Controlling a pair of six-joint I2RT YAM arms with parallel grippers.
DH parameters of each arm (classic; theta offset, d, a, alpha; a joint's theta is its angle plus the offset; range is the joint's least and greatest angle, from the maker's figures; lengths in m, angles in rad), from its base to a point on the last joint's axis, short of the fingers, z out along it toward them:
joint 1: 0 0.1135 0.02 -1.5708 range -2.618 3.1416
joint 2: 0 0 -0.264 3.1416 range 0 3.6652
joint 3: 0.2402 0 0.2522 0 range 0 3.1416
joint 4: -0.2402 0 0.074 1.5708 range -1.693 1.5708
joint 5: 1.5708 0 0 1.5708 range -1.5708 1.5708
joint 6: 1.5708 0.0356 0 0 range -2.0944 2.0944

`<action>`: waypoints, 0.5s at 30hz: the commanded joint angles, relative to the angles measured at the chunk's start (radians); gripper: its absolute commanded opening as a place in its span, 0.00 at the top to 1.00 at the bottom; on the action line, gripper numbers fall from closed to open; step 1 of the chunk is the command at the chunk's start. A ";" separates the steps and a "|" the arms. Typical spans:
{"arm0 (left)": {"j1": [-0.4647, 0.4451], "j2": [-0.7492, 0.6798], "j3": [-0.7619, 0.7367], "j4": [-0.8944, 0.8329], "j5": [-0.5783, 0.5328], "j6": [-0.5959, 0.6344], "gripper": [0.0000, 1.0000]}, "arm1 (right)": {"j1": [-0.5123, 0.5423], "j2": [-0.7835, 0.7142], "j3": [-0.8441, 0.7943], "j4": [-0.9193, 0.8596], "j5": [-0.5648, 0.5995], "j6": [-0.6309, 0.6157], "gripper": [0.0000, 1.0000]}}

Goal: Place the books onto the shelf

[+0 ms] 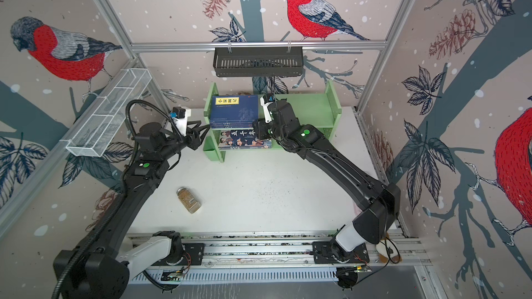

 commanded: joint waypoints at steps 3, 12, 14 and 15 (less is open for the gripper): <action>0.000 -0.084 -0.017 -0.093 0.016 0.027 0.42 | 0.012 -0.123 -0.110 0.087 -0.008 -0.028 0.38; 0.003 -0.237 -0.154 -0.193 -0.167 -0.066 0.02 | 0.010 -0.400 -0.414 0.211 0.020 -0.026 0.00; 0.008 -0.278 -0.200 -0.180 -0.255 -0.070 0.02 | 0.009 -0.439 -0.490 0.232 0.052 -0.032 0.00; 0.016 -0.300 -0.228 -0.163 -0.285 -0.068 0.02 | 0.006 -0.456 -0.529 0.242 0.071 -0.042 0.00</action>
